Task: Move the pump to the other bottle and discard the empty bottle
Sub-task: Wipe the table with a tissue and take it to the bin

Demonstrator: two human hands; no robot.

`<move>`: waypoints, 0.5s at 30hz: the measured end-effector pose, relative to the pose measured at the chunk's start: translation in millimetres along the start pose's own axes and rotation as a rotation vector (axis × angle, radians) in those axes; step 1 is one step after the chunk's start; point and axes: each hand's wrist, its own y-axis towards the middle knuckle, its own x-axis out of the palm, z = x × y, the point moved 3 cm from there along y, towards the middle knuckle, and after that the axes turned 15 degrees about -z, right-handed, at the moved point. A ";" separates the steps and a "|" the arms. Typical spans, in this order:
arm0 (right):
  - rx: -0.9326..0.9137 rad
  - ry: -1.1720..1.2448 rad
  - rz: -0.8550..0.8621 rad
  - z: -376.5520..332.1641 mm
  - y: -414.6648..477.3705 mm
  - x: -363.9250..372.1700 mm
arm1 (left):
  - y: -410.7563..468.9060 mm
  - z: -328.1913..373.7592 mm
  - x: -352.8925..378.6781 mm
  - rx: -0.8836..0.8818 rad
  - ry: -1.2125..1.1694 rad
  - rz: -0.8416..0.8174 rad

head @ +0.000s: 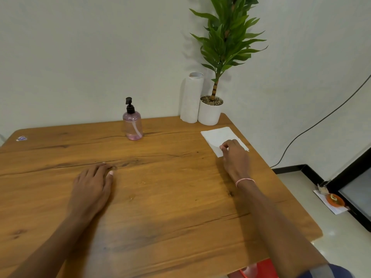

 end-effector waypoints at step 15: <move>-0.226 0.063 -0.219 -41.8 -28.3 -25.1 | 0.4 -1.5 -0.1 0.004 -0.018 0.004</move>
